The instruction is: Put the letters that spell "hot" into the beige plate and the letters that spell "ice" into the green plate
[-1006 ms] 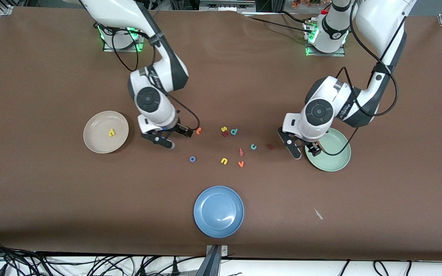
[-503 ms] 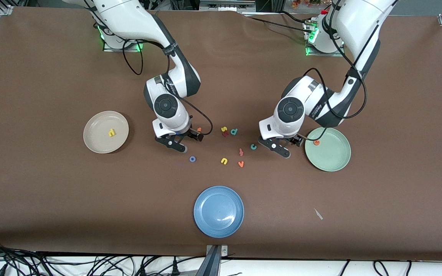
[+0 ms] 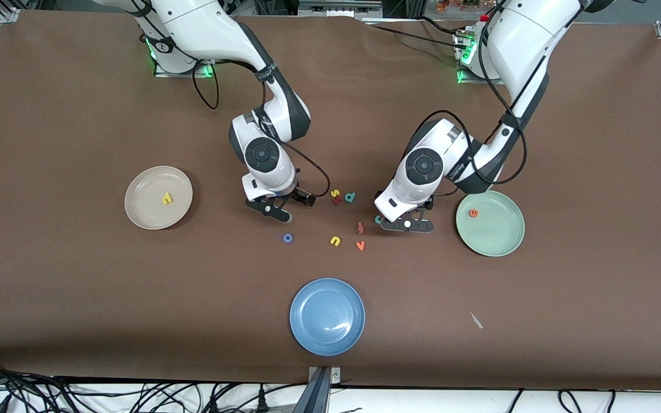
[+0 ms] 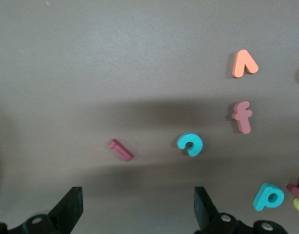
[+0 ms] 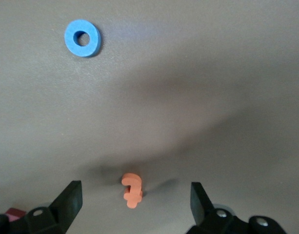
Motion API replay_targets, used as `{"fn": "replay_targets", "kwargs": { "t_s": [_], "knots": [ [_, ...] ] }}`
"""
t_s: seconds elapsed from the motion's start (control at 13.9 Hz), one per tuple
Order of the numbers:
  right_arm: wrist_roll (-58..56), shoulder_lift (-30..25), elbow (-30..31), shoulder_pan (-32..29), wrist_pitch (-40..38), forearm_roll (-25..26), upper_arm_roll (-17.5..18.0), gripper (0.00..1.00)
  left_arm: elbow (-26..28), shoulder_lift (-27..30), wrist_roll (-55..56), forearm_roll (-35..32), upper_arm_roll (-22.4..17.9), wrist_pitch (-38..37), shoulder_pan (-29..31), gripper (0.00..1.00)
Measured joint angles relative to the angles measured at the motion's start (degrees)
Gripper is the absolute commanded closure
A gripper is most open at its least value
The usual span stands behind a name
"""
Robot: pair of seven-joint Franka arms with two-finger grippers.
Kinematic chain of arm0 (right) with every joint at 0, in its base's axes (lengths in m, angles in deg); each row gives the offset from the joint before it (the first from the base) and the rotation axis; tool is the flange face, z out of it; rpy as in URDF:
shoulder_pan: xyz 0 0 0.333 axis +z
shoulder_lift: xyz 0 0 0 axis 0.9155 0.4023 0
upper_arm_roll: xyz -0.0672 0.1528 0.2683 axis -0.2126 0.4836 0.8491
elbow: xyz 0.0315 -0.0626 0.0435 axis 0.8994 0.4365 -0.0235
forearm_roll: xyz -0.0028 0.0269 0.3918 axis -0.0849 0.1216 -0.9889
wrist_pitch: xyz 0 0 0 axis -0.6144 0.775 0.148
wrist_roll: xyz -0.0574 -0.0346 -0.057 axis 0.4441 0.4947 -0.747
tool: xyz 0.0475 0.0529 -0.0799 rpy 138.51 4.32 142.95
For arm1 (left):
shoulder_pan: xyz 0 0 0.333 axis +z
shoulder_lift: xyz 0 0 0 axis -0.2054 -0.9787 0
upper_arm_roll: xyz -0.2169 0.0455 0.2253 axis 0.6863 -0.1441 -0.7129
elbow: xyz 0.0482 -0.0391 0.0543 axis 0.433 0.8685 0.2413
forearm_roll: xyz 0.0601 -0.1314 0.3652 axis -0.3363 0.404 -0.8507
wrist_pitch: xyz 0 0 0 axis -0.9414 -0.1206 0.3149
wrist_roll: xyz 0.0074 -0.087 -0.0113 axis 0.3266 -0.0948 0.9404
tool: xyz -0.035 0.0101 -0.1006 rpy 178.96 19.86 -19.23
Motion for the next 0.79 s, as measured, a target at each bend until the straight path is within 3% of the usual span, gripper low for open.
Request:
{"fn": "replay_targets", "kwargs": {
  "t_s": [0.14, 0.29, 0.79],
  "knots": [
    [0.0, 0.3, 0.0, 0.3, 0.0, 0.0, 0.0, 0.17, 0.0, -1.5, 0.2, 0.0, 0.0, 3.6, -1.3, 0.03],
    [0.0, 0.6, 0.0, 0.6, 0.2, 0.0, 0.0, 0.23, -0.1, -2.9, -2.9, -0.1, 0.0, 6.7, -1.8, 0.13],
    [0.1, 1.4, 0.0, 1.0, 1.6, 0.0, 0.0, 0.51, -3.8, -4.0, -28.0, -0.2, -0.2, 7.6, -1.8, 0.18]
  ]
}}
